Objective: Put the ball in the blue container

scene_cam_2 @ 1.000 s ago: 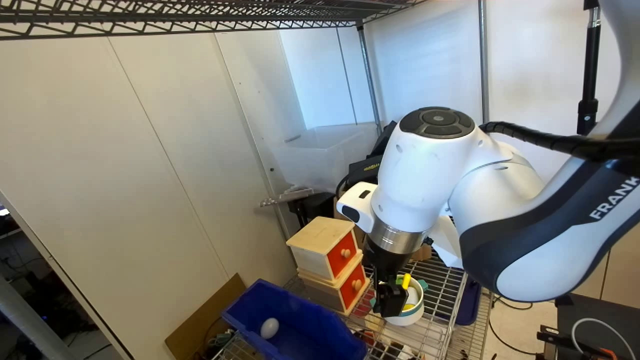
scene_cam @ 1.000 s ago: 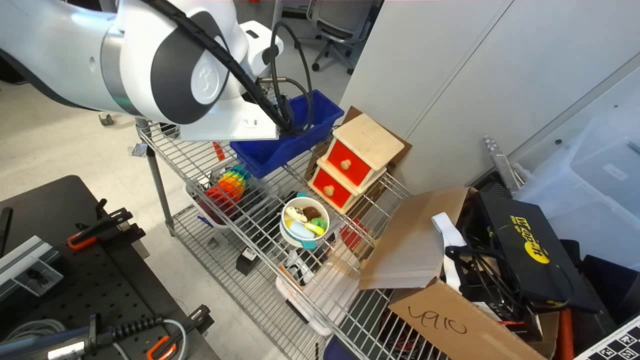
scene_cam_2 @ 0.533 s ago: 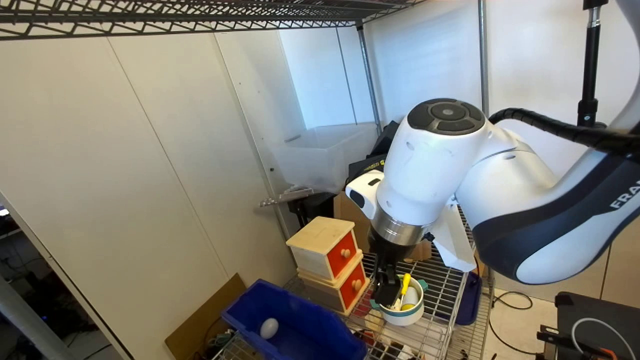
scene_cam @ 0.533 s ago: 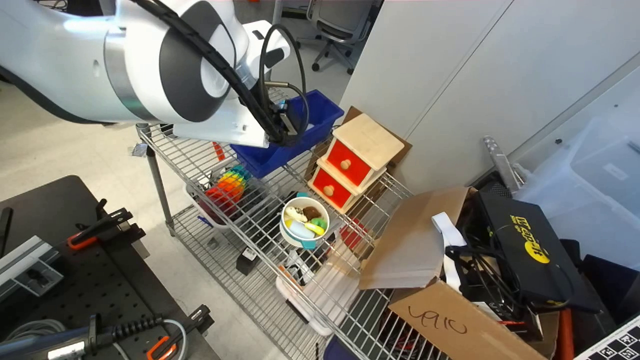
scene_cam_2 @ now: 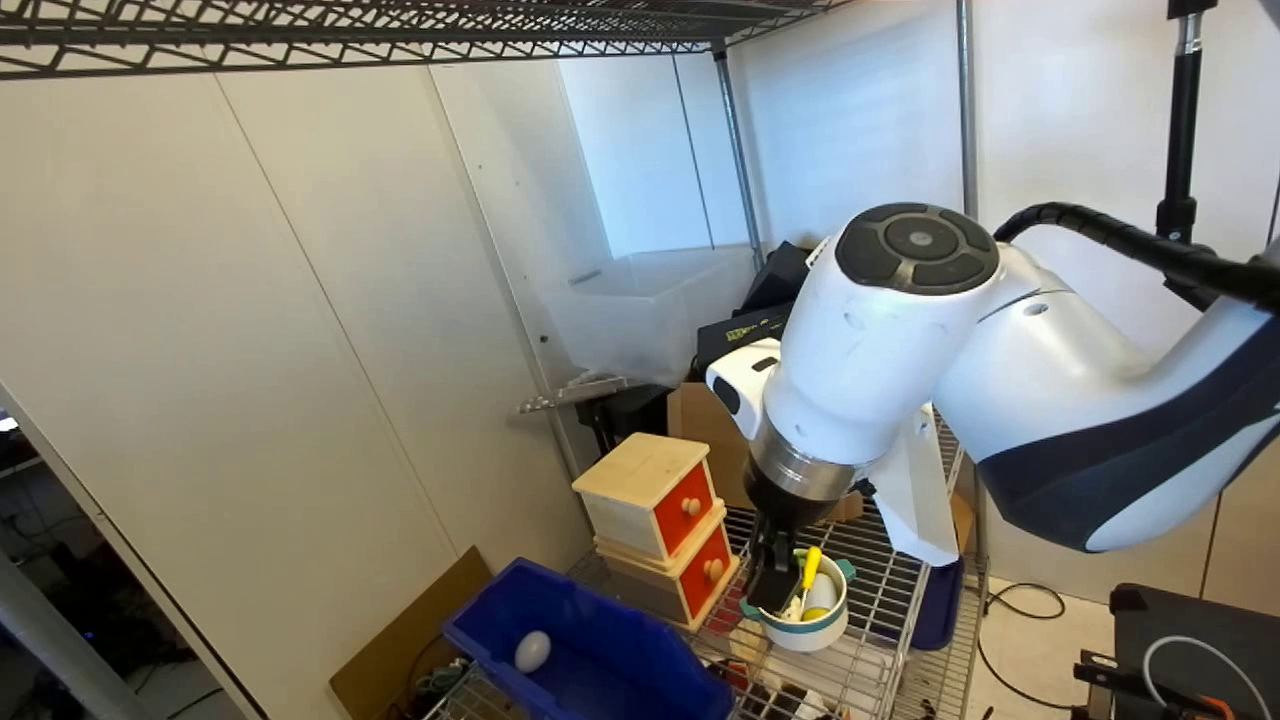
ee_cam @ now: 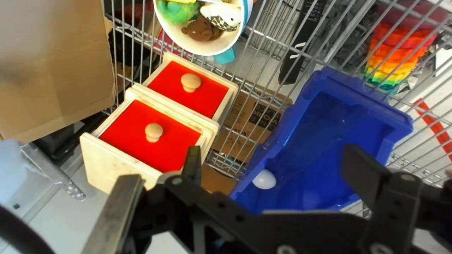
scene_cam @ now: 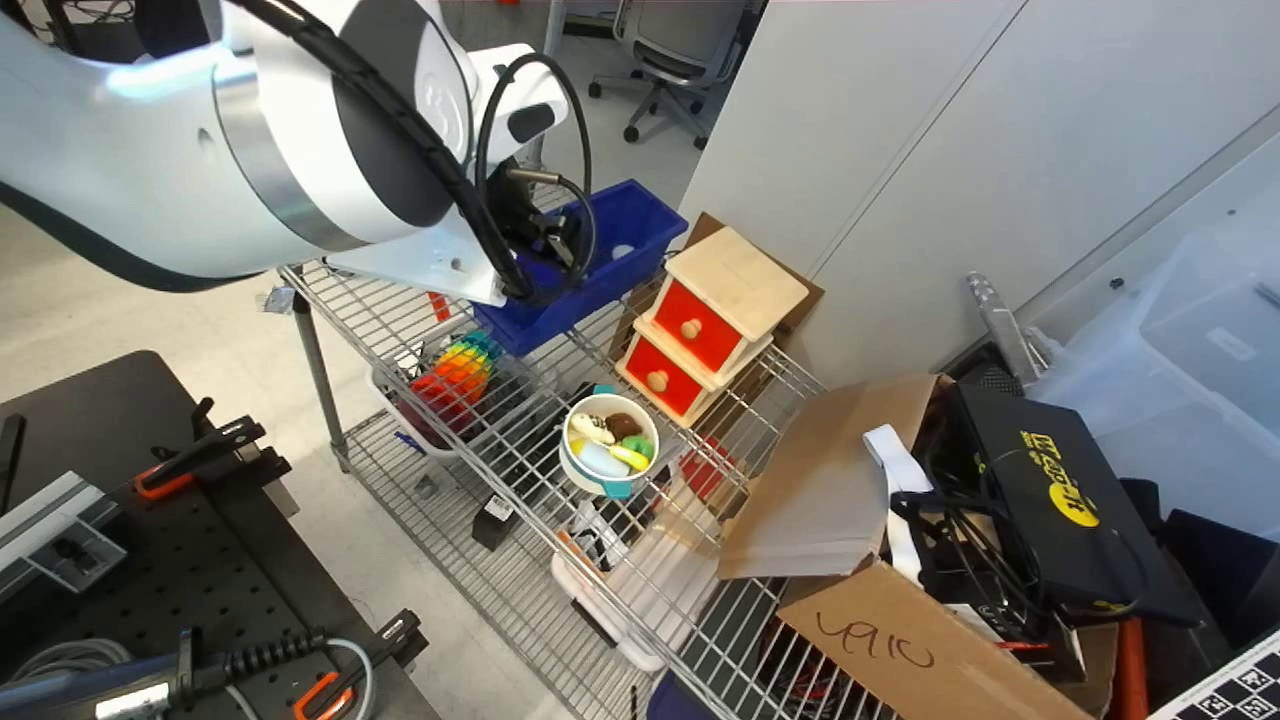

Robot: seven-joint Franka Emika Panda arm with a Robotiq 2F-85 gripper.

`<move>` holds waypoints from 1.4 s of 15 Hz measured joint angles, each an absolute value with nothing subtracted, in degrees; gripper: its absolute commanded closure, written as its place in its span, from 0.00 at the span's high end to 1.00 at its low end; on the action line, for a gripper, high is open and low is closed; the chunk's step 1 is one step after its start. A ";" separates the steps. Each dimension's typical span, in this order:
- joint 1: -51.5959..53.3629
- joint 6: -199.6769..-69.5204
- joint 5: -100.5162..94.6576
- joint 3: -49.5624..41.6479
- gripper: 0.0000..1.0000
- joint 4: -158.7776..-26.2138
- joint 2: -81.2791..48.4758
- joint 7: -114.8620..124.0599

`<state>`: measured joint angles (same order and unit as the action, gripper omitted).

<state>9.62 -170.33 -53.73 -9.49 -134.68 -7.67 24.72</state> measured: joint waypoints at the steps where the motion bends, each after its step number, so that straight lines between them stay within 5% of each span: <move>1: 9.62 -170.33 -54.49 -9.49 1.00 -134.68 -7.66 25.75; 21: 9.62 -170.34 -56.89 -9.50 1.00 -134.68 -7.60 28.72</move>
<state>9.62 -170.34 -56.89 -9.50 -134.68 -7.60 28.72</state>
